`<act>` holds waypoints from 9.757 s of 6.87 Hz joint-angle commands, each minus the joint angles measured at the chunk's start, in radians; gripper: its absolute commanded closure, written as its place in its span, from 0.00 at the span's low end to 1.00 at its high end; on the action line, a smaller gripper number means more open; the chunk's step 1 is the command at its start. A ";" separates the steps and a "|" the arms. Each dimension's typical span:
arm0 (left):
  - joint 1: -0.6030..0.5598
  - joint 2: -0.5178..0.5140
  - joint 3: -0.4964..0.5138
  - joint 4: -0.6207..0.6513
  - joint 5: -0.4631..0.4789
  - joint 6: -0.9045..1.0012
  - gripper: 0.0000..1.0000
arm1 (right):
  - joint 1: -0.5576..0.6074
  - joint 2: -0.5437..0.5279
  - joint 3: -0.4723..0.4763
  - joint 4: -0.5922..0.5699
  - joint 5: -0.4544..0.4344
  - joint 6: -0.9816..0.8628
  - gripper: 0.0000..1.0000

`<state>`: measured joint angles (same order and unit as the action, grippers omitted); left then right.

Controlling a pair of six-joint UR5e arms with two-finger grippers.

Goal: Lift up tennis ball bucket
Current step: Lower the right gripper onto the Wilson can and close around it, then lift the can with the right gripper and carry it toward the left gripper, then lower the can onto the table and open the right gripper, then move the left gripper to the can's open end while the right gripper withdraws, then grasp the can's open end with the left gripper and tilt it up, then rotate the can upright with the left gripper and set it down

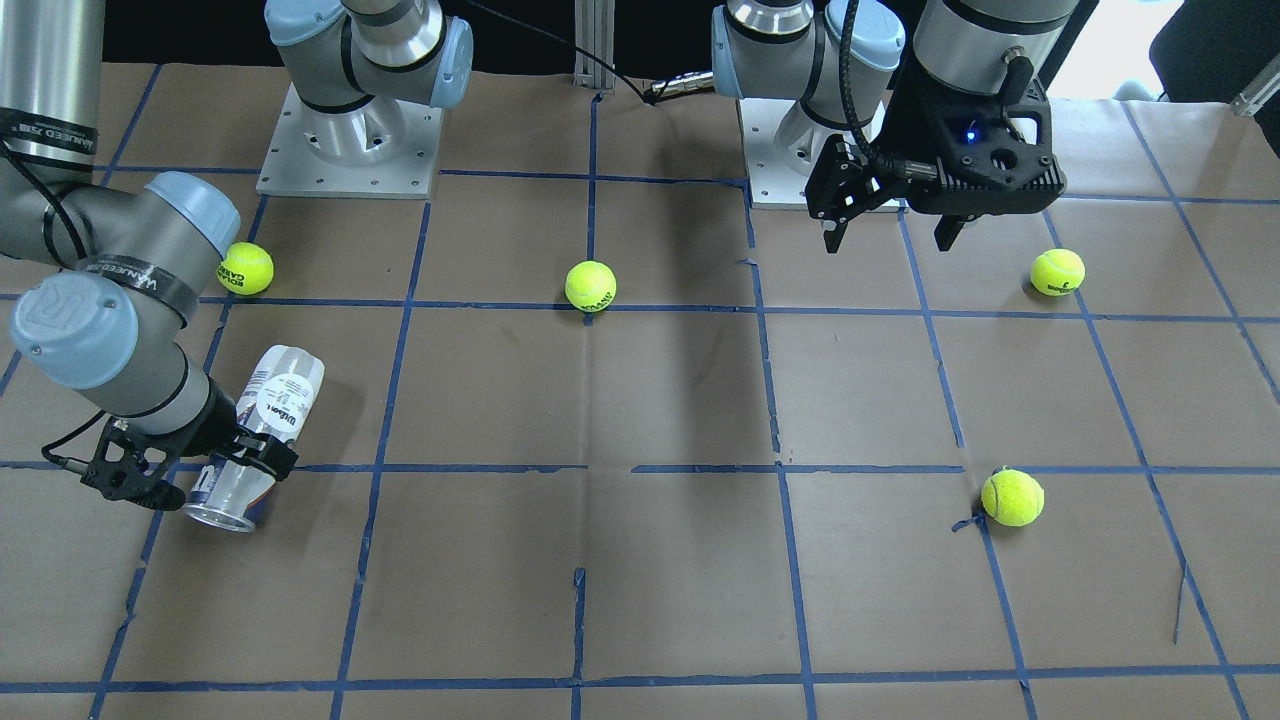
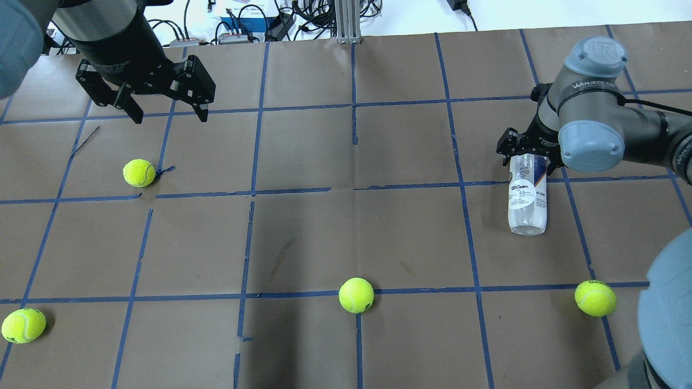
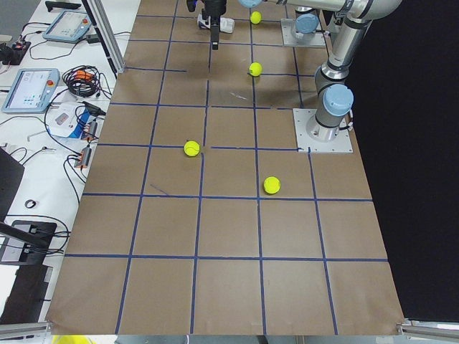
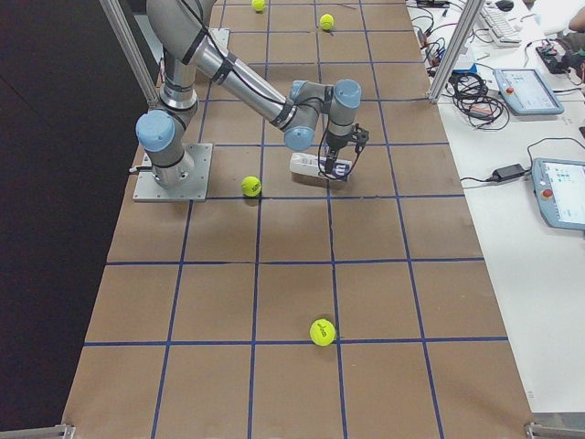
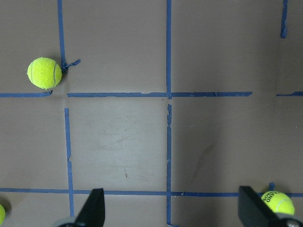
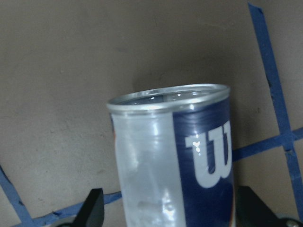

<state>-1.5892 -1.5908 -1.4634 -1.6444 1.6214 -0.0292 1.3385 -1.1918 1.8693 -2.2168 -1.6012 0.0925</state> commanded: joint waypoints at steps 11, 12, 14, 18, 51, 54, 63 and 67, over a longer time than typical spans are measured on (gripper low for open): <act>0.000 -0.002 0.002 0.008 -0.002 0.000 0.00 | 0.400 0.014 -0.347 -0.004 -0.002 -0.482 0.22; 0.002 -0.003 0.002 0.008 -0.002 -0.001 0.00 | 0.434 0.044 -0.396 0.003 0.000 -0.601 0.21; 0.002 -0.003 0.002 0.008 -0.002 0.000 0.00 | 0.514 0.136 -0.465 -0.065 0.020 -0.715 0.21; 0.002 -0.003 0.002 0.008 -0.002 0.000 0.00 | 0.561 0.260 -0.524 -0.141 0.045 -0.926 0.28; 0.025 -0.626 0.173 0.250 -0.825 0.016 1.00 | 0.203 -0.167 -0.299 0.437 0.033 -0.306 0.00; 0.018 -0.430 0.183 0.116 -0.621 0.000 1.00 | 0.200 -0.167 -0.297 0.436 0.027 -0.306 0.00; -0.183 -0.529 0.199 0.356 -0.057 0.086 0.73 | 0.200 -0.169 -0.295 0.434 0.030 -0.306 0.00; -0.179 -0.497 0.221 0.339 -0.063 0.086 0.00 | 0.200 -0.166 -0.294 0.436 0.035 -0.306 0.00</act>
<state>-1.7703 -2.1154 -1.2522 -1.2938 1.5612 0.0568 1.5386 -1.3596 1.5743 -1.7818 -1.5691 -0.2125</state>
